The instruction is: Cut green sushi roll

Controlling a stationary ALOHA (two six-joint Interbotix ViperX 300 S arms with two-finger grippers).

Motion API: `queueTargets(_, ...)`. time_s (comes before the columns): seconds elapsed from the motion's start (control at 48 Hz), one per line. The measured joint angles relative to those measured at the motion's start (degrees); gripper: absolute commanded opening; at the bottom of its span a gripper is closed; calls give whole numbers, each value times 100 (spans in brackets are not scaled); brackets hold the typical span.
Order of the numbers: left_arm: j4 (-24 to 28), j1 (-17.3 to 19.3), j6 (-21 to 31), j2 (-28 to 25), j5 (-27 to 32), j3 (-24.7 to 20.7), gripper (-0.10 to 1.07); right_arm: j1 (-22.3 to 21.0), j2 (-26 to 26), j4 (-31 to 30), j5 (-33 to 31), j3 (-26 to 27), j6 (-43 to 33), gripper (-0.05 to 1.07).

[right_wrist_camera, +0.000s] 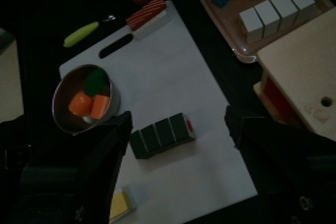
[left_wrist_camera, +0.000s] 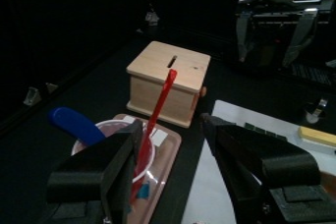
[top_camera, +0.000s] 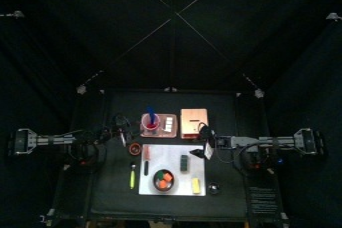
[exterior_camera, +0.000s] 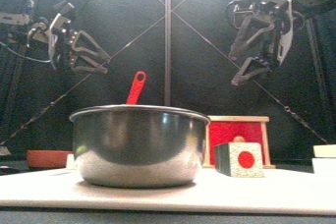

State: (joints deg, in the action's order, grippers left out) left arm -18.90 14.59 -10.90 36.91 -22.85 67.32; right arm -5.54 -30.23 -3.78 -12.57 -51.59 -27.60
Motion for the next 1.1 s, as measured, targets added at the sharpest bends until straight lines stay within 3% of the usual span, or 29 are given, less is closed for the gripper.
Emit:
queueTargets(0.188, 35, 35, 0, 0, 9, 18, 87, -9, 70, -62, 70, 149, 26, 104)
queueTargets(0.333, 53, 35, 0, 0, 9, 35, 87, -26, 360, -334, -105, 580, 53, 104)
queueTargets(0.5, 114, 44, 9, 0, 35, 35, 87, -114, 1020, -791, -1292, 1538, 176, 104)
queueTargets(0.646, 176, 44, 0, 0, 44, 44, 87, -229, 1600, -1037, -2276, 2391, 835, 104)
queueTargets(0.812, 193, 70, 9, 0, 53, 114, 87, -589, 2241, -246, -3085, 3296, 2303, 104)
queueTargets(0.938, 193, 105, 0, 0, 53, 149, 87, -993, 2795, 633, -3252, 3858, 3621, 104)
queueTargets(1.104, 193, 185, -9, 0, 53, 176, 87, -1397, 3542, 1441, -3507, 4579, 4825, 104)
